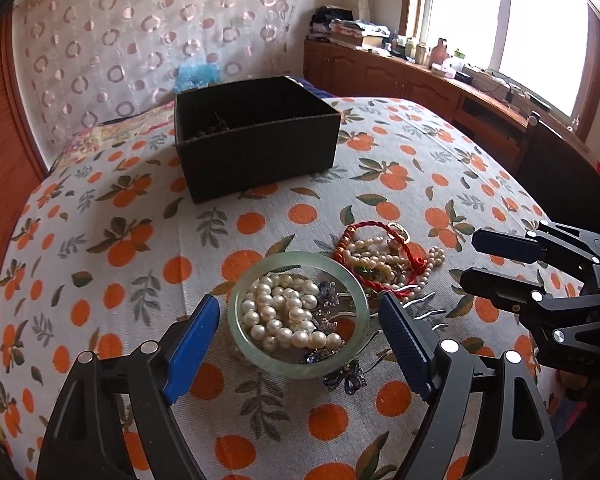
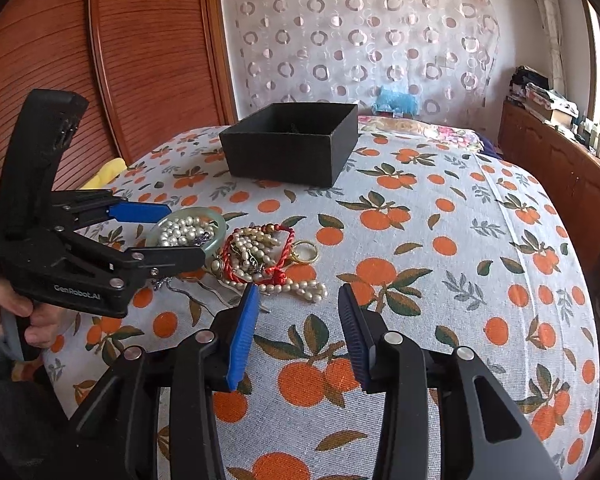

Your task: Organize jewelry

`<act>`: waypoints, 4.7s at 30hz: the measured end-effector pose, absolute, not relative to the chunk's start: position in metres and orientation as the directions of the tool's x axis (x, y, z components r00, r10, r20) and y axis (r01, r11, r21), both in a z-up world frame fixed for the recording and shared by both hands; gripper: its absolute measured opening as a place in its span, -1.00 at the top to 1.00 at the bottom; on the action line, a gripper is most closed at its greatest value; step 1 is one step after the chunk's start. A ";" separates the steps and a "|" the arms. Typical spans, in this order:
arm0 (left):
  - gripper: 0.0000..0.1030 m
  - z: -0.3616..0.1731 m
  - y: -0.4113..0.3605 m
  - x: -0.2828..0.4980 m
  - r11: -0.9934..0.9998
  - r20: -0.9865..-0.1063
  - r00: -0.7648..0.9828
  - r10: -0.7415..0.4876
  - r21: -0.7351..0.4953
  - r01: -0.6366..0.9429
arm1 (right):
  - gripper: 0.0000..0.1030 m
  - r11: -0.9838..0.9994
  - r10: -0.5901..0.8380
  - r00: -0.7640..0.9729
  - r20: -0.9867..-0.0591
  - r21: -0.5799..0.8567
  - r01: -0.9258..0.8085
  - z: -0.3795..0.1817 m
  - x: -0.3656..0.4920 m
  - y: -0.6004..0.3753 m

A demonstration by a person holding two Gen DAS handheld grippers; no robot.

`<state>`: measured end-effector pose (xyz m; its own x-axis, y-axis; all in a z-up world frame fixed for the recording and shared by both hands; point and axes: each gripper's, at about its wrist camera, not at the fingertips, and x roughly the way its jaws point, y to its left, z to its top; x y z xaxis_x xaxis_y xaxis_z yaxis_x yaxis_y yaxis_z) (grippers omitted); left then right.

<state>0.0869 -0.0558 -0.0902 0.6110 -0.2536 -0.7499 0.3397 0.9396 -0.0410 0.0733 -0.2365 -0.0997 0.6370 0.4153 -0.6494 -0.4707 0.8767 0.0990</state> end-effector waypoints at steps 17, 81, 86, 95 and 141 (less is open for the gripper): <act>-0.33 -0.090 -0.055 0.080 0.939 -0.722 0.634 -0.277 -0.065 0.336 | 0.16 0.878 0.410 0.633 -0.656 0.096 -0.469 -0.102 0.075 -0.236; -0.33 -0.062 -0.020 0.038 0.958 -0.611 0.746 -0.266 -0.081 0.276 | 0.91 0.809 0.521 0.593 -0.614 0.135 -0.572 -0.051 0.109 -0.208; -0.33 -0.060 -0.018 0.038 0.959 -0.609 0.747 -0.266 -0.086 0.271 | 0.91 0.820 0.517 0.616 -0.594 0.135 -0.557 -0.042 0.110 -0.217; -0.33 -0.056 -0.016 0.035 0.959 -0.598 0.756 -0.265 -0.085 0.270 | 0.92 0.805 0.529 0.640 -0.557 0.090 -0.587 -0.013 0.106 -0.215; -0.33 -0.058 -0.006 0.034 0.964 -0.584 0.770 -0.258 -0.104 0.244 | 0.95 0.760 0.534 0.623 -0.571 0.000 -0.650 0.022 0.095 -0.188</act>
